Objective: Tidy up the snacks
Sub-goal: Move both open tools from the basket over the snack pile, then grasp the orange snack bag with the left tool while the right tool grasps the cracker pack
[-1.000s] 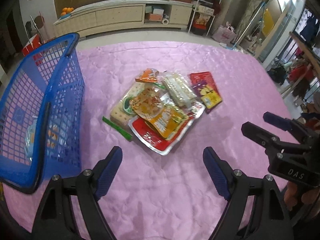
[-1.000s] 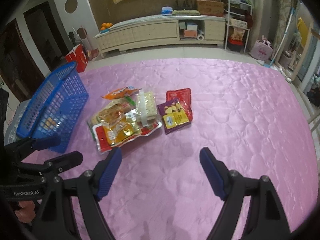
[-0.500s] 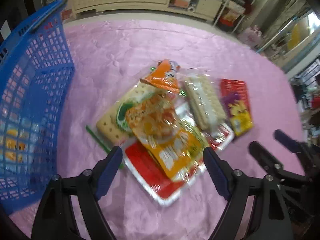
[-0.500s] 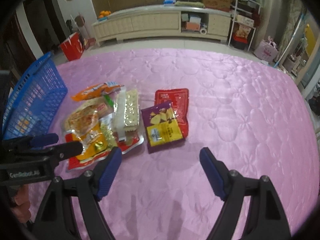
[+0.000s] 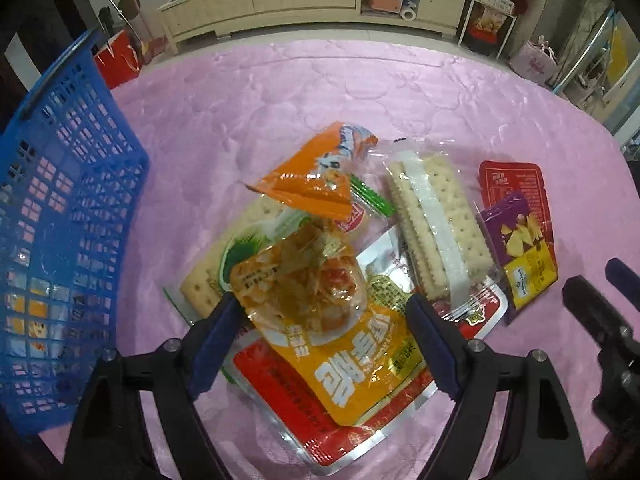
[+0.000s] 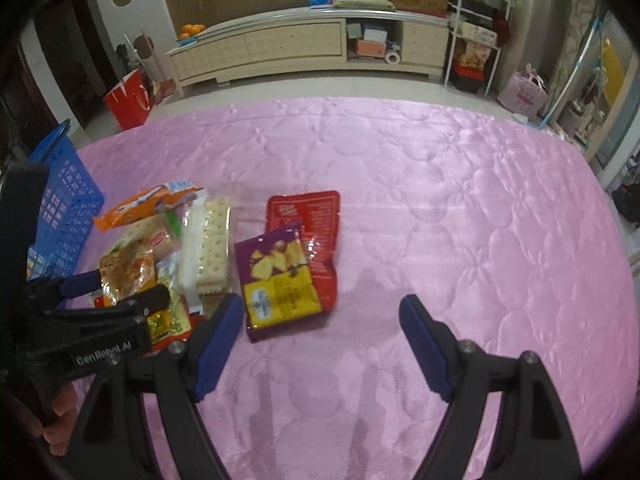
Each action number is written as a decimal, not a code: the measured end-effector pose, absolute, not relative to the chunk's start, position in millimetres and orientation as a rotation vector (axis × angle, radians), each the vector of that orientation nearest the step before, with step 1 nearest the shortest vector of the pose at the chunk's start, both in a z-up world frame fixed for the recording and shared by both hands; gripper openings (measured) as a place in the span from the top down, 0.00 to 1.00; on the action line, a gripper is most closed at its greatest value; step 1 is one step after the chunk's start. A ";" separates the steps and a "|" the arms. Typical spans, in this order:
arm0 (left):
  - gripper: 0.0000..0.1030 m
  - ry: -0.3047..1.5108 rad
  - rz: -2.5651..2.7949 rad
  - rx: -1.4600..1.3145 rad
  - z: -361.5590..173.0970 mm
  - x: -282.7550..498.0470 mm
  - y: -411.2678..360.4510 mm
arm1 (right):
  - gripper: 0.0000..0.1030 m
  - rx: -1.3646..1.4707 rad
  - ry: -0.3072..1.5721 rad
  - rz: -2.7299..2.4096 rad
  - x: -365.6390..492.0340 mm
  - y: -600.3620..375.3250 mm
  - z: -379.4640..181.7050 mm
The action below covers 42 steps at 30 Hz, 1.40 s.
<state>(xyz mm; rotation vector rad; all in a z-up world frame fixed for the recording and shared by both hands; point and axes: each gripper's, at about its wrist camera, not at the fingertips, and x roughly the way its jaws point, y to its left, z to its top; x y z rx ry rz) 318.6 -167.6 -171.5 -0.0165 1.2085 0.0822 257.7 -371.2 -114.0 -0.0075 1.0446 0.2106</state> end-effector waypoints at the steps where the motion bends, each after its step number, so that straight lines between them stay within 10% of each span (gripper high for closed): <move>1: 0.30 1.203 0.077 -0.016 -170.9 316.9 -172.6 | 0.19 -0.004 1.044 0.208 258.0 -373.2 -113.7; 3: 0.58 1.200 0.057 -0.024 -166.3 313.6 -174.8 | 0.19 0.007 1.038 0.199 257.7 -376.2 -111.1; 11: 0.85 1.184 -0.033 -0.010 -153.8 295.2 -178.7 | 0.19 0.046 1.037 0.235 259.5 -375.5 -109.1; 42: 0.87 1.063 -0.095 0.039 -124.6 283.6 -124.6 | 0.34 -0.201 1.164 0.449 315.8 -263.6 -139.4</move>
